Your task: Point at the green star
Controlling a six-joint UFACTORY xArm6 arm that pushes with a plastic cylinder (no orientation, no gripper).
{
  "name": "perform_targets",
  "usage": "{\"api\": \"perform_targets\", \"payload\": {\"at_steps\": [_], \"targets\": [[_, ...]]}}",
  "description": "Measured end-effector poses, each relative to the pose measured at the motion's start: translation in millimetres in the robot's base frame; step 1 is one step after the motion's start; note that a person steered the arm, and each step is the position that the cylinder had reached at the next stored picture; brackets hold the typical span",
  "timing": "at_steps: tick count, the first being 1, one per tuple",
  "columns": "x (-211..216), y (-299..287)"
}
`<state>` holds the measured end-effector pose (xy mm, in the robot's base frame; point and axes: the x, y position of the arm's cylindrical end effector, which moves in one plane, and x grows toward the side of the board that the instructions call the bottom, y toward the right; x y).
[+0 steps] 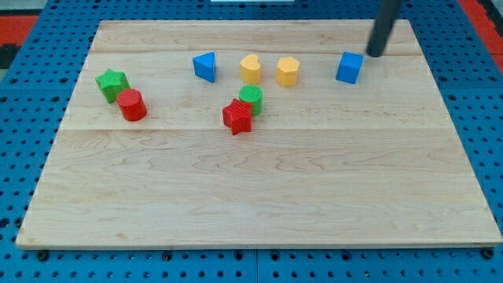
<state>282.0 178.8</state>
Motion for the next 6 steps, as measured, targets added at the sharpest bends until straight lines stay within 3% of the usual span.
{"api": "perform_targets", "payload": {"at_steps": [1,2,3,4,5,6], "targets": [[25.8,-4.9],[23.1,-14.5],[7.3,-80.4],[-56.8,-91.0],[-78.5,-186.0],[-42.2,-298.4]]}}
